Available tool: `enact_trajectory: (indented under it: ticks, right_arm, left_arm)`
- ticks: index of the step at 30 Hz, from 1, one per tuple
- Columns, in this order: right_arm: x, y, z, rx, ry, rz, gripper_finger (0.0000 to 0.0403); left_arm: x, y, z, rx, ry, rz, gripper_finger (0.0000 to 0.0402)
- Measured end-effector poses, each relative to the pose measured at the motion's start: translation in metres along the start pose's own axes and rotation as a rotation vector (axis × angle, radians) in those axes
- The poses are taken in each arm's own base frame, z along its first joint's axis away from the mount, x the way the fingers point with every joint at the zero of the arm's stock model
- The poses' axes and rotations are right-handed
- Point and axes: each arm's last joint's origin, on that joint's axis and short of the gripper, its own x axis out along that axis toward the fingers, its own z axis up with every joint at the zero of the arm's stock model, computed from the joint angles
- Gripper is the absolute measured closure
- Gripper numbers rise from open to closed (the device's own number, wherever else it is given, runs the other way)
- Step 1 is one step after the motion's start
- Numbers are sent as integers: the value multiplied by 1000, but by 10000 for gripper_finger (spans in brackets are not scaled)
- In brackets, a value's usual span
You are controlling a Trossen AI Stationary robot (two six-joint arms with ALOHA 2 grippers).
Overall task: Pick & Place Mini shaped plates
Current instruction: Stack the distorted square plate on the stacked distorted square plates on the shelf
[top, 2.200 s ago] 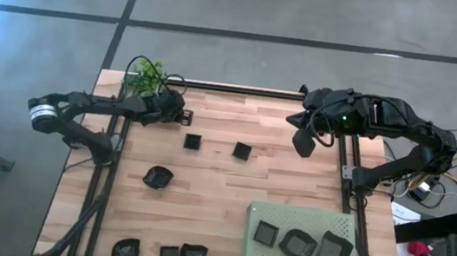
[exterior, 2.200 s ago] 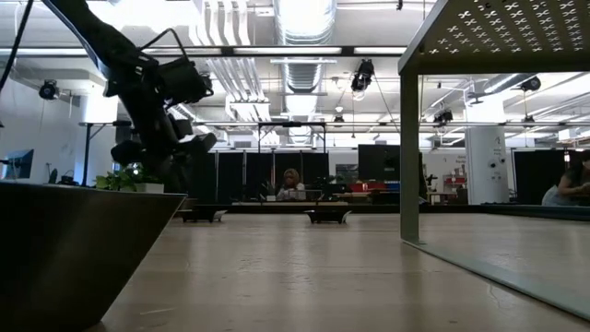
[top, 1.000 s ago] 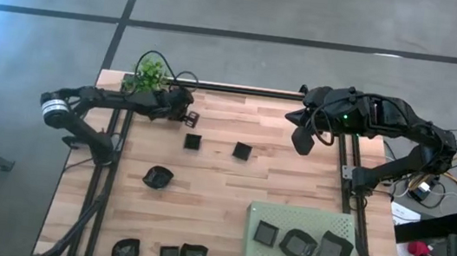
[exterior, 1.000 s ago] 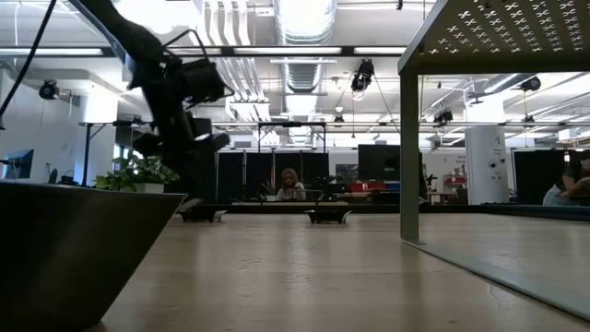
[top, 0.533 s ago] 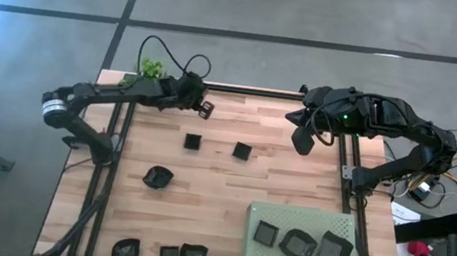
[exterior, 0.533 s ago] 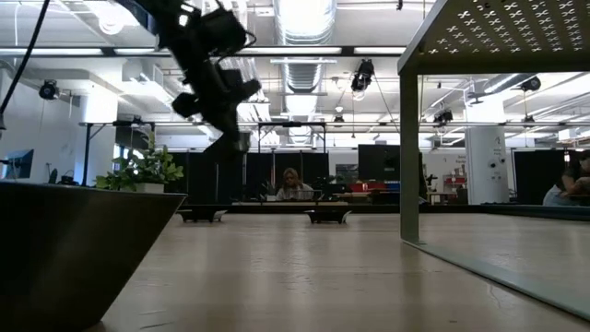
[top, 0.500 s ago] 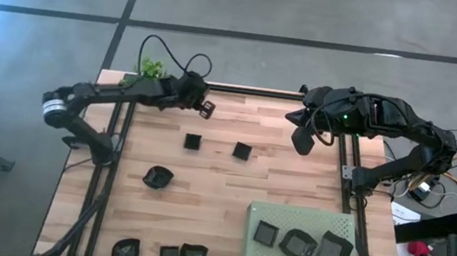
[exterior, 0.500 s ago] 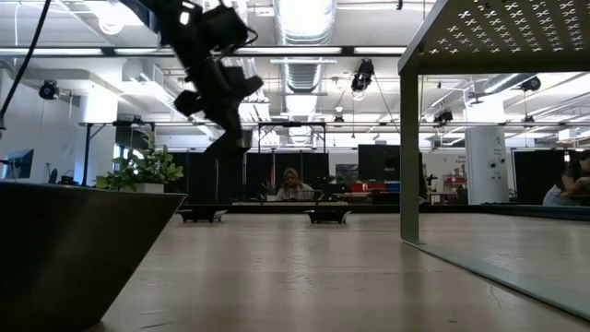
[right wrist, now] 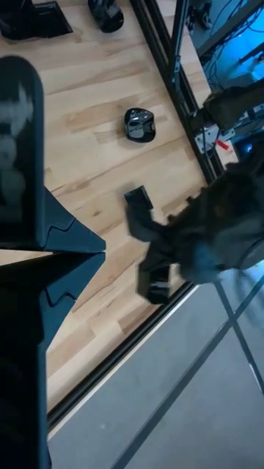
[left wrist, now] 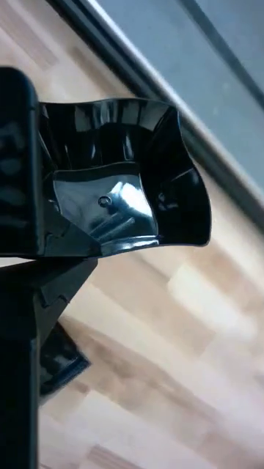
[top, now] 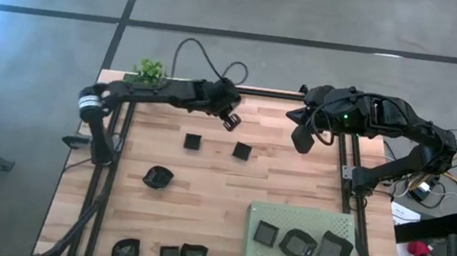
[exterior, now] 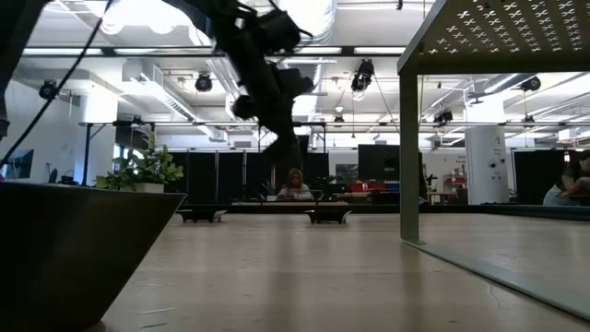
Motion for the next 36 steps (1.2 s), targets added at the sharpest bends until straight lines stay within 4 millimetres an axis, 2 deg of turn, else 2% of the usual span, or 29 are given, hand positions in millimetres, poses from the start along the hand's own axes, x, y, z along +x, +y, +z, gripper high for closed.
enact_trajectory:
  ticks: [5,9,17,24,36]
  right_arm:
    - [-1,0,0,0,-3,2,394]
    - [-2,-1,0,1,-5,3,394]
    - [-2,-1,0,-2,-5,3,394]
    - [-2,-1,0,-2,-5,2,394]
    - [-2,-1,0,-2,-6,0,394]
  left_arm:
    - [23,-20,3,102,46,-45,401]
    - [39,-33,-4,155,85,-55,401]
    - [64,-39,-23,176,166,-41,401]
    - [76,-41,-30,179,189,-32,402]
    - [75,-42,-29,171,188,-33,401]
